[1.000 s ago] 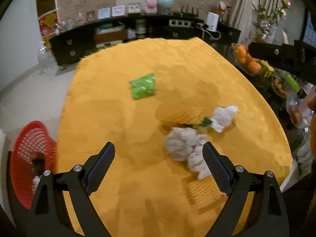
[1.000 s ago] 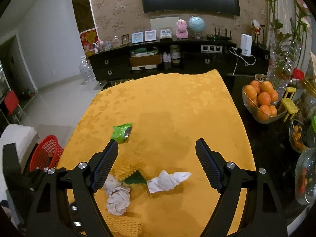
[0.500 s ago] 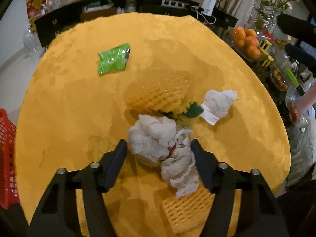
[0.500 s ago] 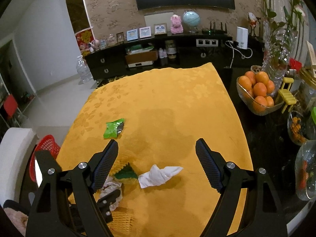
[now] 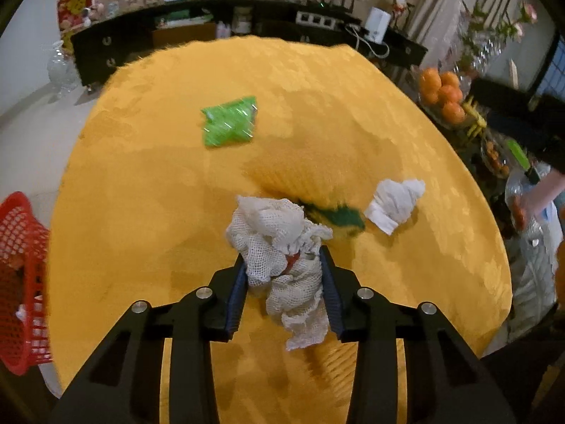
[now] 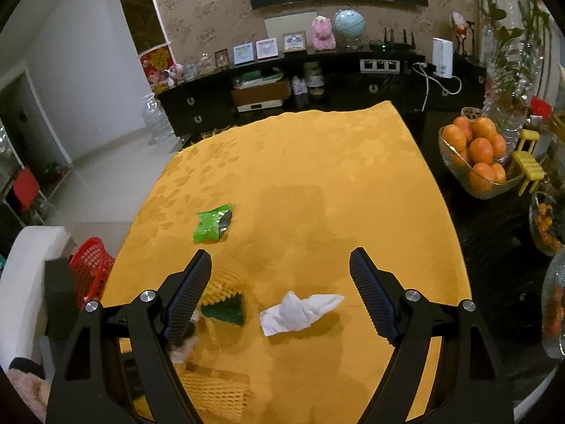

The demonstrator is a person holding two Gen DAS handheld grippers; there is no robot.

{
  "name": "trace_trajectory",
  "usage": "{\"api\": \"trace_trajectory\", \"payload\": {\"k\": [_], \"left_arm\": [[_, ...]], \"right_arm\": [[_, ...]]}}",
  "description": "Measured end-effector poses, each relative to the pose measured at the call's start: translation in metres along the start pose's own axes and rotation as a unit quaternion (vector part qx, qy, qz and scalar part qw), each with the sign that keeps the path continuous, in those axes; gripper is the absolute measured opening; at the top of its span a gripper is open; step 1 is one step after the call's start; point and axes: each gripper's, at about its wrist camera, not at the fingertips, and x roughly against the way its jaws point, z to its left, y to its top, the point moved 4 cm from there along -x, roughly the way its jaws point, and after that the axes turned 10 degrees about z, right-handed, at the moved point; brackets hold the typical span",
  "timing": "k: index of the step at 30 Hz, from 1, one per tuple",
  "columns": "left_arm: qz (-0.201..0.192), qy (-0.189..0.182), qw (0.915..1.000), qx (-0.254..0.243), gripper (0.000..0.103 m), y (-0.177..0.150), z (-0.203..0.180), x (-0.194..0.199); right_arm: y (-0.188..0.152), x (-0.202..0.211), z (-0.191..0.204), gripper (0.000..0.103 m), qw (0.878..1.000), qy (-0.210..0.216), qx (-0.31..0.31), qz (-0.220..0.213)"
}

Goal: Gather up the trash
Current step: 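Close the left tool on the white mesh fruit net and lift it, then grasp the yellow foam fruit net with the right tool while the left tool holds the white net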

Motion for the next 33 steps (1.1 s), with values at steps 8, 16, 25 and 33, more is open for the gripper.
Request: {"api": "trace_trajectory", "payload": {"k": [8, 16, 25, 33], "left_arm": [[-0.049, 0.037, 0.9979, 0.022, 0.036, 0.003, 0.034, 0.047], [-0.083, 0.058, 0.9932, 0.059, 0.036, 0.004, 0.072, 0.083], [-0.084, 0.071, 0.991, 0.077, 0.036, -0.006, 0.095, 0.092], [-0.087, 0.073, 0.9899, 0.084, 0.036, -0.008, 0.102, 0.097]], "right_arm": [[0.002, -0.024, 0.024, 0.078, 0.999, 0.005, 0.029, 0.021], [0.005, -0.062, 0.067, 0.078, 0.993, 0.009, 0.112, 0.047], [-0.004, -0.106, 0.092, 0.078, 0.977, 0.011, 0.188, 0.102], [-0.013, -0.122, 0.092, 0.063, 0.97, 0.006, 0.205, 0.131]]}}
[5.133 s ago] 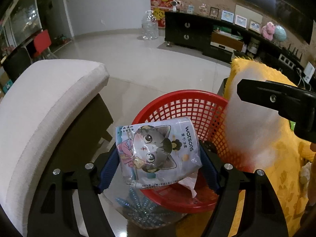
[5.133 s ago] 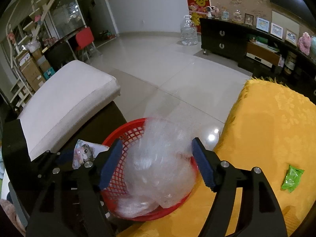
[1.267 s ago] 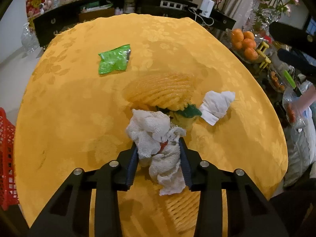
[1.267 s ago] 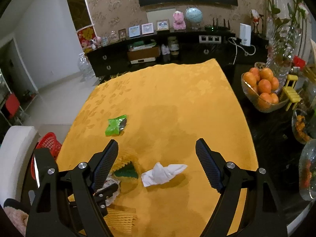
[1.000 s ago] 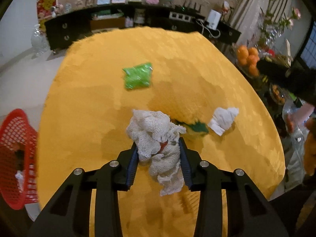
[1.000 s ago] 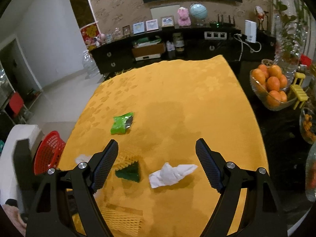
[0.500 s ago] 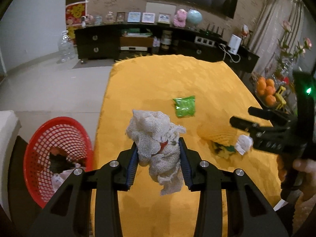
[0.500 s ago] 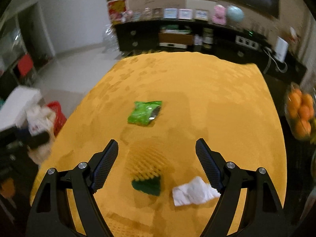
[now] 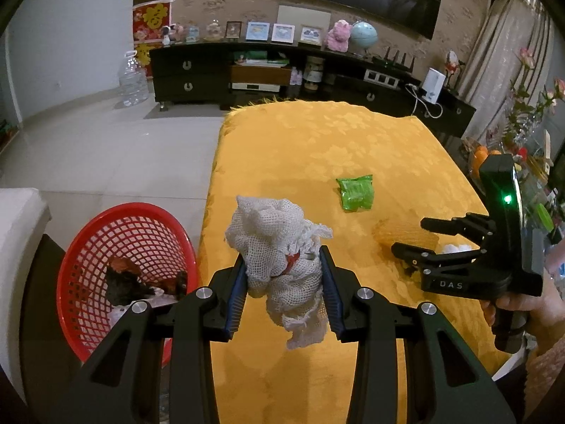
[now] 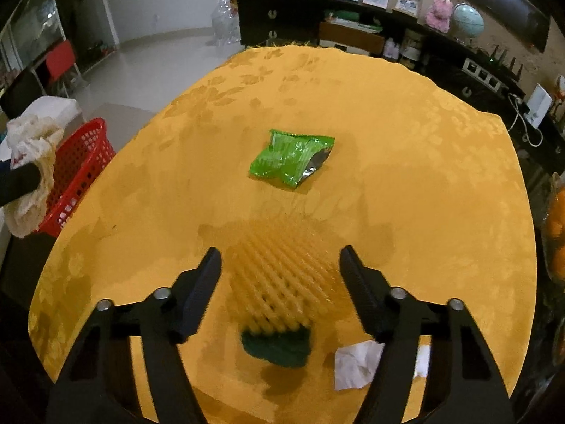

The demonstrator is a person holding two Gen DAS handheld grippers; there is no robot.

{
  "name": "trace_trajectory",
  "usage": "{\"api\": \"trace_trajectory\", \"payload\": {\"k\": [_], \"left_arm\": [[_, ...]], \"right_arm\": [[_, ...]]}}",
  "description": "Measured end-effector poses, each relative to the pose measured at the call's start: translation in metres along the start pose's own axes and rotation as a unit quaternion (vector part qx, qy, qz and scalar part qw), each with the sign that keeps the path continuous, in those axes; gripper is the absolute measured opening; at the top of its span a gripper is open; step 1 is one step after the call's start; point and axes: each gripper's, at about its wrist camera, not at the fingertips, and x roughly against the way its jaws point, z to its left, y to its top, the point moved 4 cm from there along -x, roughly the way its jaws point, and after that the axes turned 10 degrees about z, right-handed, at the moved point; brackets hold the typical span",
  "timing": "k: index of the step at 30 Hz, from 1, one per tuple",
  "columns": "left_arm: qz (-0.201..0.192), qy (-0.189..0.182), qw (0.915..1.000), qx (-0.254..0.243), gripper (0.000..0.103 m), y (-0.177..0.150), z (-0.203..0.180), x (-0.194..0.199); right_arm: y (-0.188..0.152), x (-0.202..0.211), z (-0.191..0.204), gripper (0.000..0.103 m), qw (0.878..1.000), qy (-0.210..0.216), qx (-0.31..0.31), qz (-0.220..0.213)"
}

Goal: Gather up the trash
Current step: 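Grasp the yellow foam fruit net with the right tool while the left tool holds the white net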

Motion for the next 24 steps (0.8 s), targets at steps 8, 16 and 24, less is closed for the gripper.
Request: {"api": "trace_trajectory", "payload": {"k": [8, 16, 24], "left_arm": [[-0.003, 0.002, 1.0, -0.002, 0.036, 0.001, -0.003, 0.001], [-0.003, 0.002, 1.0, -0.003, 0.036, 0.001, -0.003, 0.001], [-0.014, 0.018, 0.9997, -0.002, 0.036, 0.003, -0.002, 0.006]], "right_arm": [[0.0, -0.002, -0.007, 0.042, 1.0, 0.004, -0.011, 0.004], [0.002, 0.005, -0.006, 0.02, 1.0, 0.007, -0.015, -0.02], [0.006, 0.024, -0.006, 0.015, 0.998, 0.015, -0.028, -0.05]]}}
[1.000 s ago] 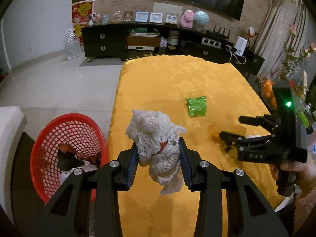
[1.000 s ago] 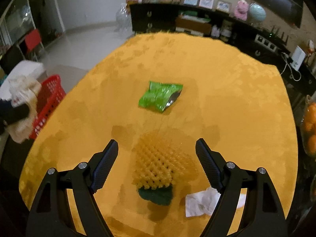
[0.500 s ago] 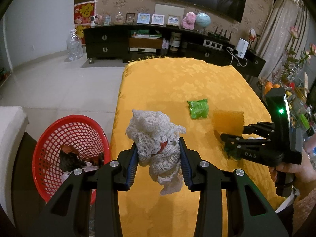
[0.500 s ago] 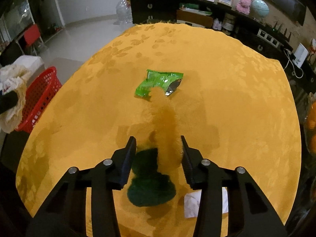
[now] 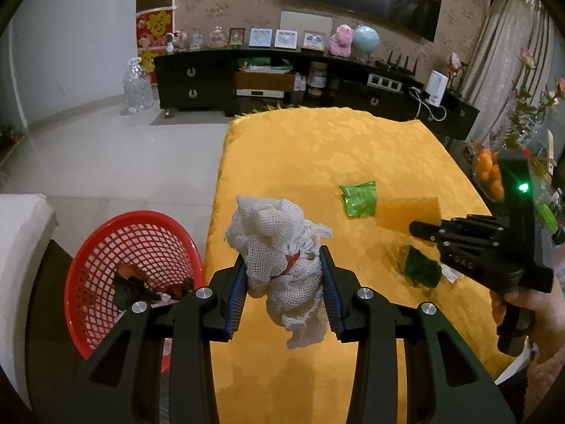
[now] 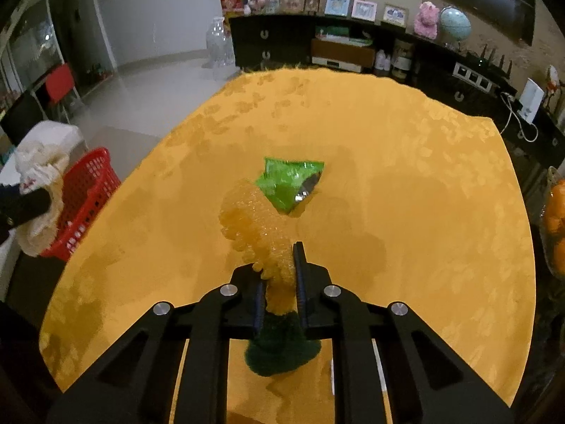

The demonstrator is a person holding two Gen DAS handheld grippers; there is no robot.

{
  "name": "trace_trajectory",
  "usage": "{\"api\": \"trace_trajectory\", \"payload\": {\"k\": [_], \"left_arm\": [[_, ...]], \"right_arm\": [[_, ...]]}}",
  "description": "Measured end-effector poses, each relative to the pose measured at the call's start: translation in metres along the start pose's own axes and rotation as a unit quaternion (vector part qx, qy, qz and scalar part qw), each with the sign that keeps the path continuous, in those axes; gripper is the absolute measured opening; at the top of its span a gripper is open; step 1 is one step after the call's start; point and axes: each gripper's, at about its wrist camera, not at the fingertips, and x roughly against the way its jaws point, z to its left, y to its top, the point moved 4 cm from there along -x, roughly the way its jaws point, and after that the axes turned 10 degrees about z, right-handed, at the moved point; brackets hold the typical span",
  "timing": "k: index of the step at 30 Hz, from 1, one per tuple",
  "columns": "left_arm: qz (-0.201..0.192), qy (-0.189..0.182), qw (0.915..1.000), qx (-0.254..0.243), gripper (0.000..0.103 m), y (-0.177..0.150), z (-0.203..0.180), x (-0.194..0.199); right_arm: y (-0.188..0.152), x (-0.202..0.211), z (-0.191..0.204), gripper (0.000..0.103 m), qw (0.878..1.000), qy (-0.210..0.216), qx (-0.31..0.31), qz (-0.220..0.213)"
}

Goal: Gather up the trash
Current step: 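Carry both fruit nets over the red wastebasket with both tools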

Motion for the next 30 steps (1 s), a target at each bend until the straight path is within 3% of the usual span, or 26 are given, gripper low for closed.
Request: {"api": "trace_trajectory", "payload": {"k": [19, 30], "left_arm": [[-0.061, 0.058, 0.9962, 0.025, 0.036, 0.015, 0.021, 0.041], [-0.083, 0.093, 0.9906, 0.058, 0.036, 0.018, 0.051, 0.065]], "right_arm": [[0.02, 0.065, 0.033, 0.015, 0.997, 0.016, -0.005, -0.082], [0.035, 0.089, 0.074, 0.015, 0.993, 0.035, 0.019, -0.114]]}}
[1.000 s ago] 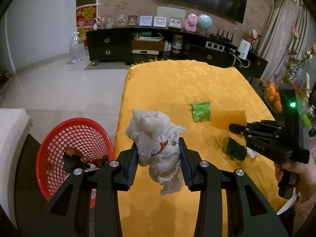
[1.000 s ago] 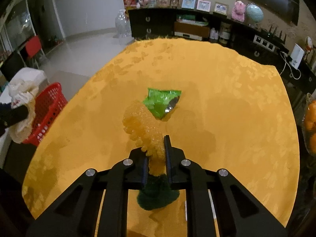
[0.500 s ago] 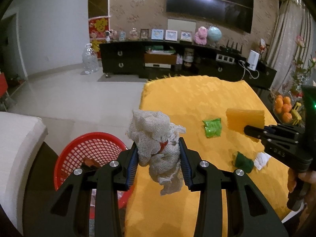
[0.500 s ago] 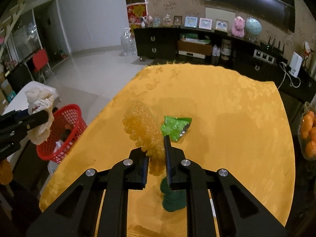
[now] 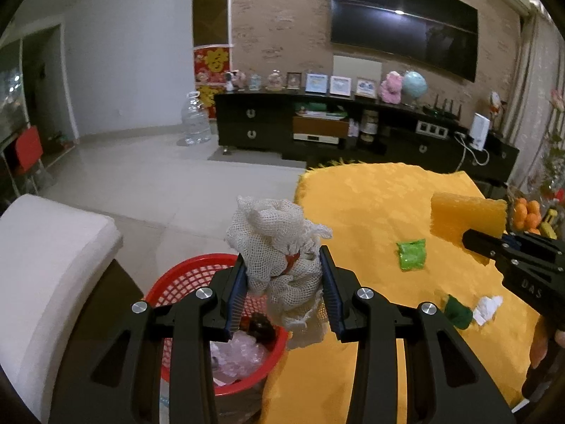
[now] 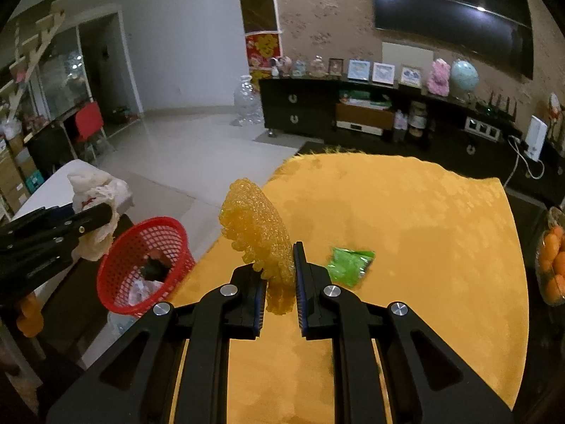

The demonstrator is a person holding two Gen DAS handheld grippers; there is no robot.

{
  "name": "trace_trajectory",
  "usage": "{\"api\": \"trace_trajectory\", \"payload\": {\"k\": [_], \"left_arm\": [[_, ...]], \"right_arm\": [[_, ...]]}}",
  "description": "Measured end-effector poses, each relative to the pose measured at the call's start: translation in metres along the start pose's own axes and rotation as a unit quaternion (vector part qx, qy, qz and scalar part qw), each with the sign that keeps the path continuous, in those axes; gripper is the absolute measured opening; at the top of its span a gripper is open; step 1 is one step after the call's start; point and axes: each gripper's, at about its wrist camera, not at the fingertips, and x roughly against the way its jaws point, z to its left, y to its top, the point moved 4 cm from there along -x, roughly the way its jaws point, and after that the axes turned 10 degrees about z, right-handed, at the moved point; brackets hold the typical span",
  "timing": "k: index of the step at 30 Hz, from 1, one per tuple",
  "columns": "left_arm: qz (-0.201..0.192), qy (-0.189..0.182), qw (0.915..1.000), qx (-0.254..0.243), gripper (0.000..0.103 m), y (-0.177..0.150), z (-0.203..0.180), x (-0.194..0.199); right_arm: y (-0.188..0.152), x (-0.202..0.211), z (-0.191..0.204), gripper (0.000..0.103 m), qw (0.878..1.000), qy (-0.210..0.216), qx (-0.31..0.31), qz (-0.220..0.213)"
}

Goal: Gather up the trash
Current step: 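Carry both fruit nets over the red wastebasket with both tools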

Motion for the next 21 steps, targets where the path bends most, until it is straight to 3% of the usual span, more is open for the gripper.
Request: {"api": "trace_trajectory", "payload": {"k": [13, 21], "left_arm": [[-0.005, 0.032, 0.9987, 0.038, 0.037, -0.001, 0.053, 0.007], [-0.006, 0.058, 0.9961, 0.066, 0.037, -0.005, 0.088, 0.009]], "right_arm": [[0.025, -0.018, 0.064, 0.015, 0.998, 0.027, 0.048, 0.01], [0.061, -0.023, 0.113, 0.015, 0.994, 0.063, 0.09, -0.004]]}}
